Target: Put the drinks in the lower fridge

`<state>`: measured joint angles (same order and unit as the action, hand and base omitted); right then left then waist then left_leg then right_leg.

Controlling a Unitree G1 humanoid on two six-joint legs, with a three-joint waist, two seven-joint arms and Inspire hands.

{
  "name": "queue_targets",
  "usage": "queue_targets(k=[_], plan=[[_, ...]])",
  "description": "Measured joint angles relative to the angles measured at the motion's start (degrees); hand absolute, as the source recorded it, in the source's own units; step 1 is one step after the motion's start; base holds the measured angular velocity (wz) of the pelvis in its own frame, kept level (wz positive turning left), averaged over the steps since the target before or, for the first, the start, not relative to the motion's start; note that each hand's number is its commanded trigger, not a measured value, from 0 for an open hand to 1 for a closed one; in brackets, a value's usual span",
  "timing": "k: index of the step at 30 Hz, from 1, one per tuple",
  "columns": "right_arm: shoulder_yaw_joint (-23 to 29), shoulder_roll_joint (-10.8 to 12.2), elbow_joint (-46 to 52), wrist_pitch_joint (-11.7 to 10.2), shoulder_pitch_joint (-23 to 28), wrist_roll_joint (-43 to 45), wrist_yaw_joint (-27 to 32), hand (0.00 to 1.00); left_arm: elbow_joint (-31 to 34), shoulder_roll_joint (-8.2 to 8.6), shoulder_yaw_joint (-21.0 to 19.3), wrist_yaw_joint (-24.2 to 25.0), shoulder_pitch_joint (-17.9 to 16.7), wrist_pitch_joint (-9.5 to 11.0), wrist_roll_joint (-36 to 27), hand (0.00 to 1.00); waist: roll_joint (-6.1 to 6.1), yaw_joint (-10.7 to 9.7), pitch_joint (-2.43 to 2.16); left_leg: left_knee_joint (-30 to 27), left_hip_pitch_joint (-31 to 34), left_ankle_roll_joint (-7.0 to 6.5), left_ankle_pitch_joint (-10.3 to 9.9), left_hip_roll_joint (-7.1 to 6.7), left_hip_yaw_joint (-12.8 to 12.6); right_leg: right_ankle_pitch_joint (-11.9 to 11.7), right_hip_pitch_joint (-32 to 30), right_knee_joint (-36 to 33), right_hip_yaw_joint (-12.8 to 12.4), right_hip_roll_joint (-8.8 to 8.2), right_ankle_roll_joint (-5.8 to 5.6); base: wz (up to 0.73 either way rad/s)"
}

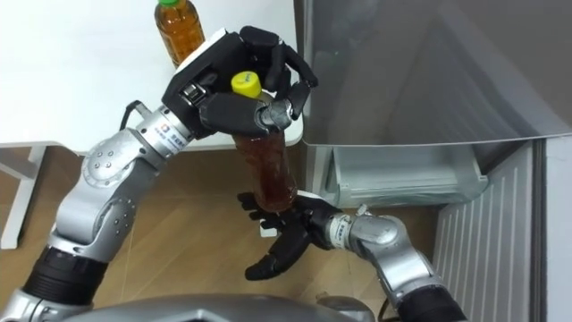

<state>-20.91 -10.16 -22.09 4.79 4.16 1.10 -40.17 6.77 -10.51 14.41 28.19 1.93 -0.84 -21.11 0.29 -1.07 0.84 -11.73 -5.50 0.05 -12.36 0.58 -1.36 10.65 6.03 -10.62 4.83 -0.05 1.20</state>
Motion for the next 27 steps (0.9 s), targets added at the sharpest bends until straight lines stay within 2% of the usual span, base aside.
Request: queue_targets(k=[10, 16, 27], plan=[[-0.03, -0.51, 0.0, 0.25, 0.0, -0.03, -0.58, 0.0, -0.07, -1.62, -0.19, -0.03, -2.36, 0.57, -3.73, 1.0, 0.17, 0.03, -0.1, 0.01, 0.2, 0.0, 0.0, -0.04, -0.03, 0.05, -0.07, -0.04, 0.18, -0.08, -0.06, 0.0], [-0.04, -0.79, 0.0, 0.26, 0.01, -0.03, -0.43, 0.0, -0.1, -1.78, -0.6, -0.51, -4.3, 1.22, -5.95, 1.0, 0.04, 0.03, -0.03, 0.01, 0.25, 0.0, 0.0, -0.12, -0.03, 0.16, -0.1, -0.1, 0.1, -0.16, -0.15, 0.0], [-0.04, -0.84, 0.0, 0.26, 0.01, -0.21, -0.05, 0.0, -0.56, -1.9, -0.56, -0.52, -4.39, 1.5, -7.0, 1.0, -0.53, 0.13, 0.01, -0.01, 0.85, -0.05, 0.03, -0.38, -0.02, 0.32, -0.39, -0.02, 0.25, -0.41, -0.33, 0.0]])
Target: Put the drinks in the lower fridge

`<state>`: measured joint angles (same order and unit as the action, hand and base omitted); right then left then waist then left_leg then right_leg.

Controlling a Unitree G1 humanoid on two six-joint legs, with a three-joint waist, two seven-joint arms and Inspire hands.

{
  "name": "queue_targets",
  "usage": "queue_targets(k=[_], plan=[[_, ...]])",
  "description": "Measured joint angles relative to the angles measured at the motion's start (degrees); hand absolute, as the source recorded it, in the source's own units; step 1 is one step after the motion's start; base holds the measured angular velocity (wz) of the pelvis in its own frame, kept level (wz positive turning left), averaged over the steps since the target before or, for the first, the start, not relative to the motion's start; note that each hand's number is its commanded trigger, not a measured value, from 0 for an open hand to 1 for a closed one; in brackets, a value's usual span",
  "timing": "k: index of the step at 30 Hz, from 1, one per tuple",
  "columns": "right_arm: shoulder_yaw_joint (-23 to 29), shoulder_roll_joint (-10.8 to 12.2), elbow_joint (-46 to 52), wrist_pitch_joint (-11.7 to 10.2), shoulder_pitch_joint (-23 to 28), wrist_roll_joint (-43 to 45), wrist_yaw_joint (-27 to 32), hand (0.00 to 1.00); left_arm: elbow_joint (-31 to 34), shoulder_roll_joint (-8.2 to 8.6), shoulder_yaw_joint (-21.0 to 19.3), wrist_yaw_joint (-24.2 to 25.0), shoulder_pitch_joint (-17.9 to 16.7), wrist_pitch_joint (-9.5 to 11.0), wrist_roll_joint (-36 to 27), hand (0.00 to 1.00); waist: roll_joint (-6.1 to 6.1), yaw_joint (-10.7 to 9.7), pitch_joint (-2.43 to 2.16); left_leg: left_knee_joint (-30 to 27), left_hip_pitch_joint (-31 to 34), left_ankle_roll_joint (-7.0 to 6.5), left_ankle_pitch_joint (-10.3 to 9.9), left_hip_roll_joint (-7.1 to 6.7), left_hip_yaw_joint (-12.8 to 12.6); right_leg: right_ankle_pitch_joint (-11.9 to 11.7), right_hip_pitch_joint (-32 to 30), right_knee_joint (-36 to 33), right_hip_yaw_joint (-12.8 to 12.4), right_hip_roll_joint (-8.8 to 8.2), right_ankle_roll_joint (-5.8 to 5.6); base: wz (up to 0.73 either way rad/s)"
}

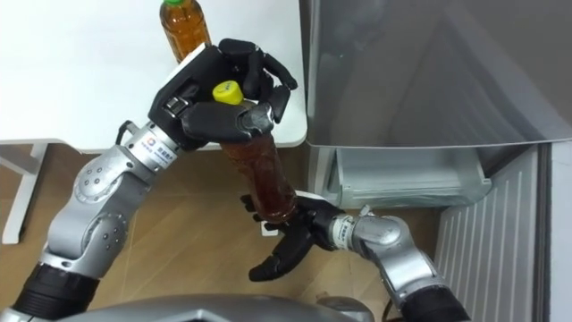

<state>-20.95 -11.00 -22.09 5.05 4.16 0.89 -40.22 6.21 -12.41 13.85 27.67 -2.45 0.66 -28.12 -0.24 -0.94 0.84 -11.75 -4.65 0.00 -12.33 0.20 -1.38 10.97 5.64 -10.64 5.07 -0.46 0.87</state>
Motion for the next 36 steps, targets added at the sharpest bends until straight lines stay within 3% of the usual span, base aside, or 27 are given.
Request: queue_targets(k=[16, 22, 36], plan=[[-0.05, -0.14, -0.01, 0.0, 0.43, -0.85, -0.13, 0.0, 0.02, 0.02, -0.03, 0.08, 0.01, -0.06, -0.52, 1.0, 0.6, -0.17, -0.12, -0.93, 0.95, 0.0, 0.0, 0.01, 0.06, 0.0, -0.46, -0.12, 0.69, -0.09, -0.01, 0.01], [-0.05, -0.2, -0.01, 0.01, 0.43, -0.85, -0.13, 0.0, 0.02, -0.01, -0.03, 0.13, 0.0, -0.06, -0.51, 1.0, 1.34, -0.07, 0.15, -1.0, 0.96, 0.0, -0.01, 0.01, 0.04, 0.0, -0.23, -0.17, 0.74, -0.1, 0.0, 0.0], [-0.05, -0.14, -0.01, 0.0, 0.44, -1.54, -0.5, 0.0, 0.63, -0.49, -0.05, 0.51, 0.01, -0.06, -0.5, 1.0, 1.46, -0.07, 0.08, -1.1, 1.02, -0.01, 0.0, 0.02, 0.03, 0.0, -0.33, -0.07, 1.02, -0.1, 0.0, 0.0]])
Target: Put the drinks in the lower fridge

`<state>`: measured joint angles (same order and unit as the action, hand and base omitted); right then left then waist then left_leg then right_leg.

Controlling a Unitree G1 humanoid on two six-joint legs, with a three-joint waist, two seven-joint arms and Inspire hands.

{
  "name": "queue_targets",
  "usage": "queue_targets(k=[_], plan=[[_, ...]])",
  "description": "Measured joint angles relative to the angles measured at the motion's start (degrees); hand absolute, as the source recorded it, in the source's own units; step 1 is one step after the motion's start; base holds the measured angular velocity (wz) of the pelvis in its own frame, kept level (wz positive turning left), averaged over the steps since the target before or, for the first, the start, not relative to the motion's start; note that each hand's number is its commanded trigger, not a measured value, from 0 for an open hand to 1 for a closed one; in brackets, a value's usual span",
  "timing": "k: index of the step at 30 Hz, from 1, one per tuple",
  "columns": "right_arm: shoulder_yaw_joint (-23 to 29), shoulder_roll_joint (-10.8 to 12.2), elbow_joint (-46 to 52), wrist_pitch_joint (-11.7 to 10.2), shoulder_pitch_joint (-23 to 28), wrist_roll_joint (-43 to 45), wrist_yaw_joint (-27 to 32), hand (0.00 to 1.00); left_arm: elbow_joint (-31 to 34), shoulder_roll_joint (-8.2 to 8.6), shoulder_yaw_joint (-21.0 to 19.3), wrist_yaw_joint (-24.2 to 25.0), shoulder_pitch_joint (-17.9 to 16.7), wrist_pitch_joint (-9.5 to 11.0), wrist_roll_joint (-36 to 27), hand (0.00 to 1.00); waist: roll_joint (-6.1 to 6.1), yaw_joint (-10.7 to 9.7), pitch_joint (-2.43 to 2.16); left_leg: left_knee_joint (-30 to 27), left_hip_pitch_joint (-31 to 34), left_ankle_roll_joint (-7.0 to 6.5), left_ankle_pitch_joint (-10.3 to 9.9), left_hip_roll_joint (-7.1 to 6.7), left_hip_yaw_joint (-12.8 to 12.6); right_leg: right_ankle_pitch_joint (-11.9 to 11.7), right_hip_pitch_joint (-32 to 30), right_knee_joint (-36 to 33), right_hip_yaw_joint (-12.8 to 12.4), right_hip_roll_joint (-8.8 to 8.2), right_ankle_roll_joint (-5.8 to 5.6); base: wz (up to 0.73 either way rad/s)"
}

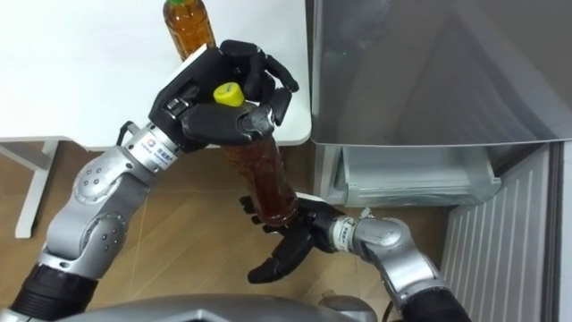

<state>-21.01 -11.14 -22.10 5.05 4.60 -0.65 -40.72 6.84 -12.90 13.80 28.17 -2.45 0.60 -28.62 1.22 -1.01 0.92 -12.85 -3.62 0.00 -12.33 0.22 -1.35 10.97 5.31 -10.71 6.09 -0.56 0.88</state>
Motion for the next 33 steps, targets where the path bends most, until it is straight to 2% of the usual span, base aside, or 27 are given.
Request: queue_targets(k=[14, 17, 23, 33], plan=[[0.02, 0.02, -0.16, -0.09, 0.03, -1.56, -0.15, 0.0, 0.52, -0.06, -0.84, 2.66, 0.0, 0.01, 0.06, 1.0, 0.0, 0.17, 0.0, -0.56, 0.01, 0.0, -0.01, 0.04, 0.01, -0.04, 0.18, -0.22, 0.28, -0.06, 0.05, 0.0], [0.11, 0.0, -0.19, -0.09, 0.02, -1.67, -0.11, 0.0, 0.51, -0.4, -1.14, 3.7, 0.0, 0.01, 0.05, 1.0, 0.0, 0.18, 0.0, -0.63, 0.0, 0.0, -0.01, 0.07, 0.01, -0.04, 0.19, -0.28, 0.24, -0.05, 0.06, 0.0], [1.62, 0.07, -0.38, -0.33, -0.01, -3.21, 0.53, 0.0, 0.51, -2.41, -0.91, 6.56, 0.0, -0.3, 0.09, 1.0, 0.0, 0.28, 0.0, -0.71, -0.02, -0.01, -0.01, 0.05, 0.01, -0.04, 0.21, -0.27, 0.23, -0.07, 0.06, 0.0], [2.25, 0.06, -1.96, -0.93, -0.15, -4.09, 1.13, 0.0, 0.51, -2.58, -0.86, 7.83, 0.0, -0.31, 0.33, 1.0, -0.09, 1.43, 0.05, -0.67, -0.02, 0.0, -0.01, 0.02, 0.02, -0.04, 0.35, -0.04, 0.41, -0.11, 0.06, 0.0]])
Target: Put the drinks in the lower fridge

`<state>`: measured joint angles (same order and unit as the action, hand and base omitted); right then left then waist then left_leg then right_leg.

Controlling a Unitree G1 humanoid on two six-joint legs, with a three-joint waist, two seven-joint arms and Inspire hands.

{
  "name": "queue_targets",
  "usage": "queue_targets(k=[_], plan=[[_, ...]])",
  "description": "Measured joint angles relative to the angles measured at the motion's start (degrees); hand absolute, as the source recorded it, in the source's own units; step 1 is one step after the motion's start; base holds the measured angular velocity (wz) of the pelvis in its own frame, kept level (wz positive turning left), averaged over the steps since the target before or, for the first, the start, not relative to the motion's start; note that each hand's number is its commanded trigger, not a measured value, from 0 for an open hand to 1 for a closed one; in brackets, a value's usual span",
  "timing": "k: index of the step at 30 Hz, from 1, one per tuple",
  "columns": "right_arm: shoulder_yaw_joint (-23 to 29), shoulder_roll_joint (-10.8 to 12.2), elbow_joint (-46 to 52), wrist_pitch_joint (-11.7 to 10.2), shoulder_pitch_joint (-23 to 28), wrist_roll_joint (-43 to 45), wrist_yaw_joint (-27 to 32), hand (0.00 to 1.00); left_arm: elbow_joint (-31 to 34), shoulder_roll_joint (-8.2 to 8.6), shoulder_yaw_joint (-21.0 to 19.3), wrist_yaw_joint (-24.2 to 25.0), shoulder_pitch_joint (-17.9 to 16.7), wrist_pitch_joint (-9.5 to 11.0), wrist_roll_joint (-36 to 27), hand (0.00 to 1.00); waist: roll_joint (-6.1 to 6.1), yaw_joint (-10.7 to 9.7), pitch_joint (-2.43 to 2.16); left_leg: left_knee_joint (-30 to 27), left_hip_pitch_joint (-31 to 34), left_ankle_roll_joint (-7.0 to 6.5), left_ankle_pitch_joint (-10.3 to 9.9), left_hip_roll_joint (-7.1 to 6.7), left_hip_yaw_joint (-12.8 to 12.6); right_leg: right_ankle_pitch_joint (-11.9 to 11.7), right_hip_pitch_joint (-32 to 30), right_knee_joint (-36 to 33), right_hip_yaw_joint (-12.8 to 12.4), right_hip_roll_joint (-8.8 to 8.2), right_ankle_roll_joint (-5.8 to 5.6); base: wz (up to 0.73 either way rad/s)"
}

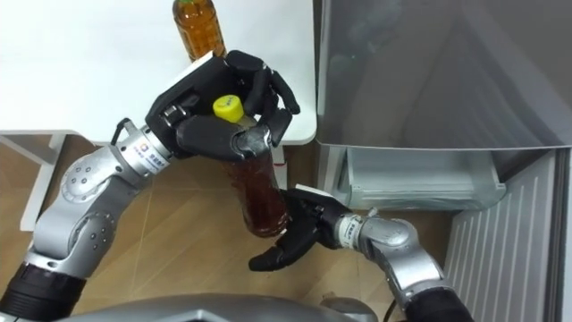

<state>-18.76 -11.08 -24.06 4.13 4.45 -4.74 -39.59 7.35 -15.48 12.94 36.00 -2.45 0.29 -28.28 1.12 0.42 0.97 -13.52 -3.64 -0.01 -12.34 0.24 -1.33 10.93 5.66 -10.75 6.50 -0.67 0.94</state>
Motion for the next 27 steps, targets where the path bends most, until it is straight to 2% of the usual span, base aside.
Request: queue_targets(k=[3, 16, 23, 27], plan=[[0.03, 0.09, -0.05, -0.54, 0.0, 0.0, 0.22, 0.0, 0.0, -0.17, -0.17, -0.06, 0.0, 0.0, 1.1, 1.0, -0.1, 0.02, 0.06, -0.01, -0.04, 0.0, 0.0, 0.01, 0.0, 0.0, 0.06, -0.01, 0.04, -0.01, 0.0, 0.0], [0.02, 0.21, -0.05, -0.55, 0.0, -0.01, 0.24, 0.0, 0.0, -0.42, -0.38, -0.31, 0.0, 0.0, 1.43, 1.0, -0.13, 0.02, 0.09, -0.07, 0.05, 0.0, 0.0, 0.01, -0.04, 0.0, 0.06, -0.01, 0.04, 0.0, 0.0, 0.0], [0.0, 0.04, 0.07, -0.61, 0.0, -0.01, 0.23, 0.0, 0.0, 0.06, -0.25, -0.28, 0.0, 0.0, 3.38, 1.0, -0.09, -0.08, 0.06, -0.12, 0.97, 0.0, 0.0, 0.01, -0.08, 0.0, -0.72, -0.01, 0.23, 0.02, 0.0, 0.0], [-0.15, -0.43, 0.07, -1.62, -0.01, -1.03, 0.31, 0.0, -0.01, -0.43, 0.48, -0.53, 0.0, 0.0, 4.81, 1.0, 0.02, -0.13, 0.06, -0.1, 0.94, 0.0, 0.0, 0.02, -0.08, -0.01, -0.56, -0.01, 0.71, 0.01, 0.0, 0.02]])
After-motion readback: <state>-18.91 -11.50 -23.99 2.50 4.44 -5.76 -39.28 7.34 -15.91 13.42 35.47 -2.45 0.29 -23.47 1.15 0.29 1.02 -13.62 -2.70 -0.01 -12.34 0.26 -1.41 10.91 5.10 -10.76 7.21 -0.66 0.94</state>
